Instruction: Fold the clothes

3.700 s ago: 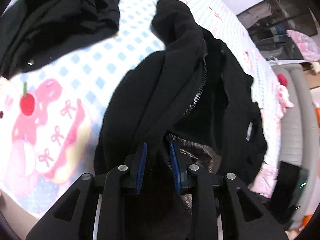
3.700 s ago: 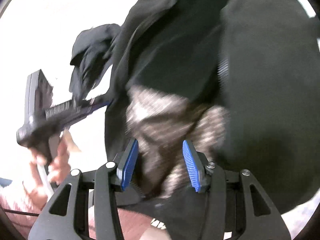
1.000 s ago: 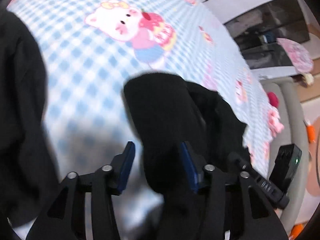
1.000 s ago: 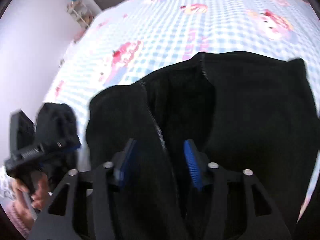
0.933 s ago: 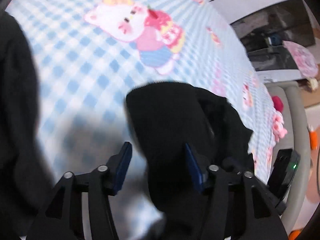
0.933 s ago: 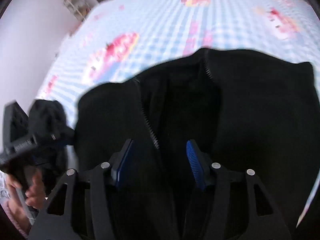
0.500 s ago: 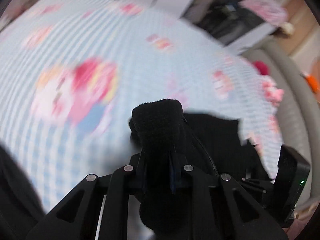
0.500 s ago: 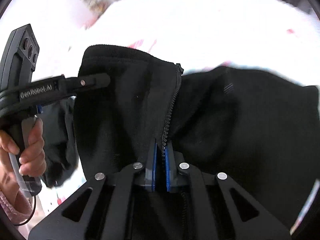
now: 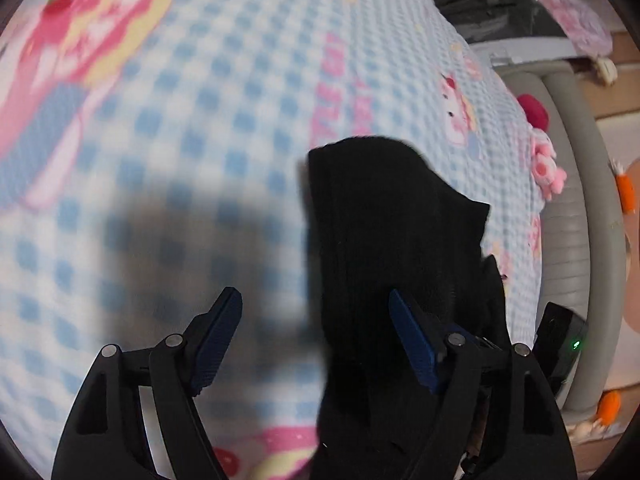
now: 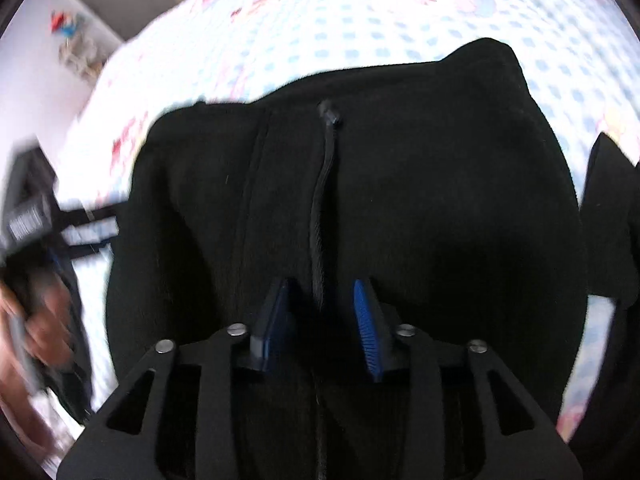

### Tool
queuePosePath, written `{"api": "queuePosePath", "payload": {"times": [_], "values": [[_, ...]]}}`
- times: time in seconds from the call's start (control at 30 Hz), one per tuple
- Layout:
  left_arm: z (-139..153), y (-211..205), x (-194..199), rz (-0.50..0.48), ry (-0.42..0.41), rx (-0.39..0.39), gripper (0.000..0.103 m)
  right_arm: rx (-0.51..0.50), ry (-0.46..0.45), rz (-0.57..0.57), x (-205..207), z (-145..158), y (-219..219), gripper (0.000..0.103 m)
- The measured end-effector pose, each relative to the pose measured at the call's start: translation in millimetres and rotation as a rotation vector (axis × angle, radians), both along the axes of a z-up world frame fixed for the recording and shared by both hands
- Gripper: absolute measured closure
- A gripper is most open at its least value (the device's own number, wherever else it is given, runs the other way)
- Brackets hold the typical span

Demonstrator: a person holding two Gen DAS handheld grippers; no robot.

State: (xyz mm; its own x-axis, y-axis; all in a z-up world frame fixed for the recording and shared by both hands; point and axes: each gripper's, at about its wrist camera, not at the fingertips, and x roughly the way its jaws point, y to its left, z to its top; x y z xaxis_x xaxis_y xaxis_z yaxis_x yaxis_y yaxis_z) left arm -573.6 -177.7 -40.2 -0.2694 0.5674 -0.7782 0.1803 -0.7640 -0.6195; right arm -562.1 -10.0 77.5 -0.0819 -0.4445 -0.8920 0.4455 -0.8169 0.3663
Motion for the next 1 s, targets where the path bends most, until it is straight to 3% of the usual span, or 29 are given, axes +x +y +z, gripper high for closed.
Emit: {"api": "queuePosePath", "payload": {"times": [0.07,0.13,0.17,0.23,0.3,0.37,0.47,0.53,0.6,0.63,0.67,0.7,0.73,0.77,0.9,0.93,1.0], "values": [[-13.0,5.4,4.9,0.02,-0.024,0.066,0.042,-0.045,-0.073,-0.005,-6.4,-14.0,-3.6,0.061],[-10.5,9.8,9.8,0.041,0.002,0.071,0.043,-0.057,-0.108,0.007,-9.6,-20.9,-10.6,0.063],[-4.5,7.7,17.8,0.059,0.024,0.055,0.043,-0.056,-0.088,0.028,-9.2,-17.2,-14.5,0.076],[-6.0,4.1,32.4,0.081,0.022,0.072,0.043,-0.041,-0.022,0.062,-4.5,-5.2,-19.1,0.092],[-16.9,9.5,44.4,0.047,-0.002,0.119,0.043,0.001,0.046,0.063,1.3,5.6,-18.5,0.097],[-29.2,27.4,46.6,-0.055,-0.029,0.135,0.043,0.056,0.118,0.04,4.9,14.4,-14.6,0.098],[-29.4,58.1,48.9,-0.212,0.002,0.13,0.039,0.101,0.201,0.028,8.1,25.2,-11.9,0.098],[-29.7,73.5,51.6,-0.283,0.013,0.104,0.029,0.037,0.163,0.049,7.4,24.7,-16.6,0.097],[-32.9,78.2,53.6,-0.298,0.001,0.099,0.028,0.004,0.125,0.061,5.0,19.8,-23.6,0.079],[-32.2,78.4,57.0,-0.293,0.0,0.086,0.039,0.01,0.073,0.074,-4.5,7.4,-26.1,0.058],[-30.7,79.3,60.4,-0.294,-0.005,0.066,0.069,0.017,0.019,0.087,-14.5,-5.5,-28.5,0.062],[-30.2,79.9,63.4,-0.289,-0.018,0.058,0.079,0.001,-0.003,0.087,-20.0,-8.6,-28.7,0.069],[-27.7,79.7,65.7,-0.277,-0.028,0.059,0.085,-0.017,-0.024,0.086,-25.2,-11.1,-28.9,0.09],[-20.4,78.6,68.1,-0.263,-0.017,0.055,0.091,-0.034,-0.045,0.085,-30.4,-13.6,-29.1,0.096],[21.0,66.4,77.9,-0.199,0.074,0.014,0.092,-0.052,0.147,0.096,-12.6,35.5,-30.3,0.1],[30.8,63.0,80.2,-0.188,0.095,-0.01,0.088,-0.056,0.196,0.098,-8.1,48.0,-30.6,0.101],[38.9,60.0,83.3,-0.186,0.099,-0.06,0.065,-0.028,0.258,0.045,-8.3,56.7,-20.7,0.101]]}}
